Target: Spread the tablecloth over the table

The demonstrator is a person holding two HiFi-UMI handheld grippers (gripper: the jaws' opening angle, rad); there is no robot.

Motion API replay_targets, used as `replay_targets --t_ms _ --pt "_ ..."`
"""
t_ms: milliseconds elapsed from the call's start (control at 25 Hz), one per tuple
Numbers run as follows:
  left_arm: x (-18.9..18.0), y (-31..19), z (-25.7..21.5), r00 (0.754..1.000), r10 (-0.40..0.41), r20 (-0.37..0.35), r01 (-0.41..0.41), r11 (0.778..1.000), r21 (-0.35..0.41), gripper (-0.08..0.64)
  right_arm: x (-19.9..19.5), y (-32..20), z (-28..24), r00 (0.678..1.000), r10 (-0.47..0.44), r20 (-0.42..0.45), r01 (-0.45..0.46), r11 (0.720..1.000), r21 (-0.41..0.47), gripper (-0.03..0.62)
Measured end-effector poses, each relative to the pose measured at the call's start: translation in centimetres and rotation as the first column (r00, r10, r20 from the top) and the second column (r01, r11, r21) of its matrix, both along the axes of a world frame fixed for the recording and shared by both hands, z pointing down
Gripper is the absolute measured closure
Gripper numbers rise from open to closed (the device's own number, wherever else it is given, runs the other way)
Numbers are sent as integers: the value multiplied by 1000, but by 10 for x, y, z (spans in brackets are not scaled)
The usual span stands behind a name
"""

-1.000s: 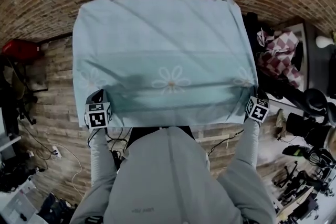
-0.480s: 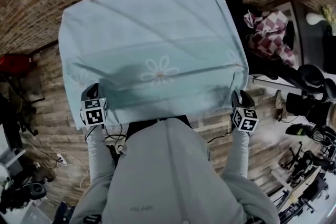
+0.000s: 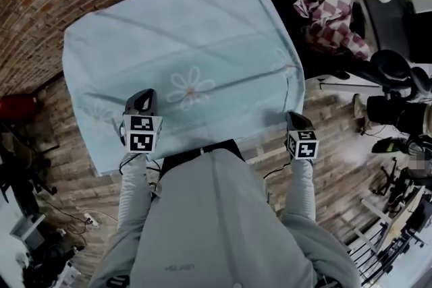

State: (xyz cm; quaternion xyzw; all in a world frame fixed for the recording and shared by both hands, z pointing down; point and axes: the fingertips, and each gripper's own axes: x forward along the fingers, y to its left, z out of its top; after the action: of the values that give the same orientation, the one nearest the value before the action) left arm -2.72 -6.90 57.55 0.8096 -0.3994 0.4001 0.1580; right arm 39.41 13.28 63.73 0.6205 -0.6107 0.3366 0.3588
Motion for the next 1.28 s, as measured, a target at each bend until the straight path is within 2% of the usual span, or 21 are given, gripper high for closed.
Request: replay_targets --t_ms 160,280,400,560,720,840,1080,1280 --pt "39 11 0 995 94 -29 -94 996 -9 535 26 16 -3 997 31 -71 -33 999 -20 571" --pt "60 19 0 989 141 -45 -141 990 -19 535 64 36 -2 983 116 -143 -124 991 -45 572" --pt "76 21 -4 983 171 -73 -172 985 2 535 96 50 -2 971 205 -124 -211 977 -34 571" --pt "80 18 -4 983 164 -82 -164 986 9 535 89 23 -17 981 157 -117 -154 988 31 571" --pt "78 11 -6 986 138 -89 -137 990 20 535 61 -29 -29 992 76 -101 -66 993 98 569" --pt "69 5 -11 990 107 -91 -105 994 21 535 34 -82 -44 995 -3 -97 19 987 162 569" --pt "41 -14 -20 994 31 -102 -27 999 41 535 -14 -228 -79 986 -146 -83 165 934 317 568" --pt "22 -29 -22 994 -12 -109 18 998 52 535 -32 -354 -86 967 -220 -130 253 898 361 565"
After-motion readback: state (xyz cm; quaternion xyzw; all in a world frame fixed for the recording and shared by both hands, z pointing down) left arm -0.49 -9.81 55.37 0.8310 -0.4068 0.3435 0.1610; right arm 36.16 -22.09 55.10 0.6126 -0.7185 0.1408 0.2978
